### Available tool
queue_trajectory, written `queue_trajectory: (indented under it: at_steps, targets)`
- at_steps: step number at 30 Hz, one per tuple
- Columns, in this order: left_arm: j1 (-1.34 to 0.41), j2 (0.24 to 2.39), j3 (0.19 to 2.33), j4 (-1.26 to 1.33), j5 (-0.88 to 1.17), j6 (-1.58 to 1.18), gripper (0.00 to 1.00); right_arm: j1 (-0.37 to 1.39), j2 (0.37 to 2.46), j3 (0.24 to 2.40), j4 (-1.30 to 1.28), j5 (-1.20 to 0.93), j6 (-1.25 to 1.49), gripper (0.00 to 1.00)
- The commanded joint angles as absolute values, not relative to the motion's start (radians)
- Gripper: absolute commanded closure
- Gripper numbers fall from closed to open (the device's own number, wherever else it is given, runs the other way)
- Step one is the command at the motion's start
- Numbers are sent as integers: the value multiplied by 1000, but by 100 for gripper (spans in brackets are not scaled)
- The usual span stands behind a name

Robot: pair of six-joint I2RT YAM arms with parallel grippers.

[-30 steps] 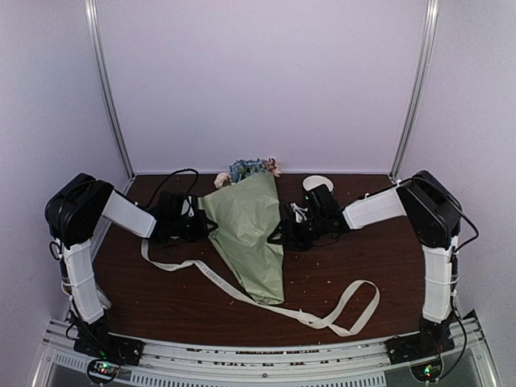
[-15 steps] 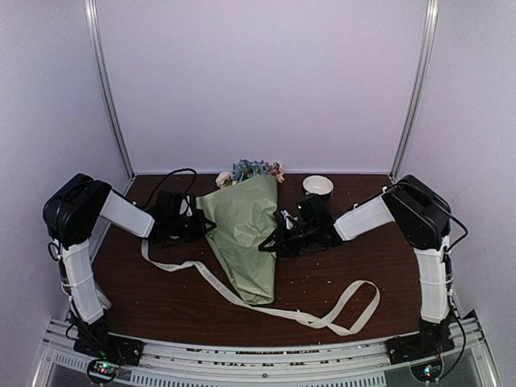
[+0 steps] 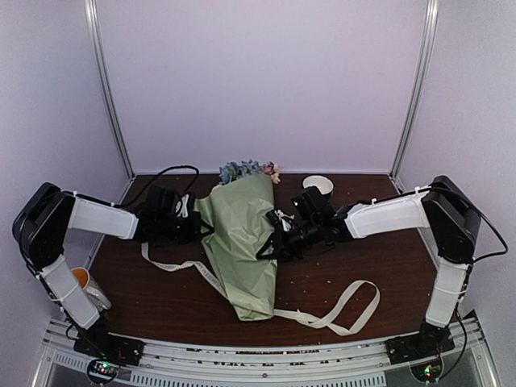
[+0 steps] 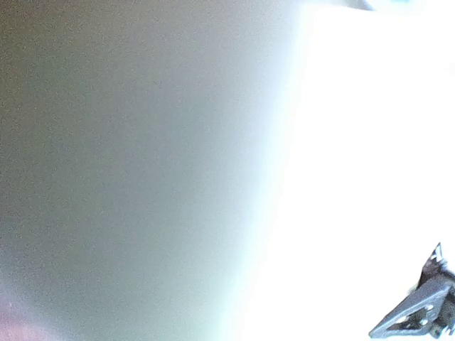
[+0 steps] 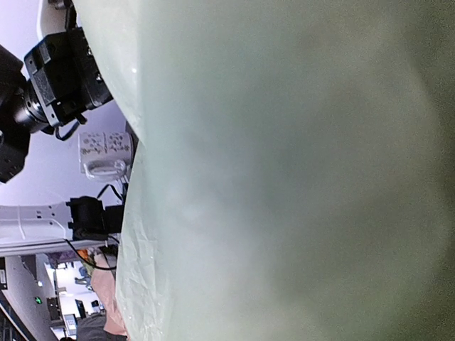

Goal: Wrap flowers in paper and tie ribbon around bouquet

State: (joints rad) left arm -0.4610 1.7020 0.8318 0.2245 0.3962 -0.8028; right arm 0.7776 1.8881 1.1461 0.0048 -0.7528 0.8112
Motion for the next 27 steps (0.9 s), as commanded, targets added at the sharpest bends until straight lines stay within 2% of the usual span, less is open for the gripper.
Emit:
queue_trajectory:
  at_steps: [1, 6, 10, 14, 16, 21, 27]
  targets:
    - [-477, 1640, 747, 166, 400, -723, 100, 840, 1834, 1095, -176, -777, 650, 89]
    - [-504, 1651, 683, 131, 398, -668, 100, 862, 1741, 1031, -364, -741, 530, 67]
    - [-504, 1668, 665, 120, 372, -648, 100, 858, 1573, 980, -573, -569, 456, 56]
    - [-515, 1671, 664, 126, 377, -652, 100, 855, 1390, 920, -831, -302, 459, 54]
    - [-519, 1671, 661, 121, 372, -652, 100, 864, 1302, 882, -907, -245, 472, 53]
    - [-521, 1682, 670, 123, 378, -651, 100, 957, 1188, 766, -870, -290, 448, 47]
    - [-526, 1673, 690, 89, 366, -636, 100, 1026, 1273, 684, -725, -352, 442, 44]
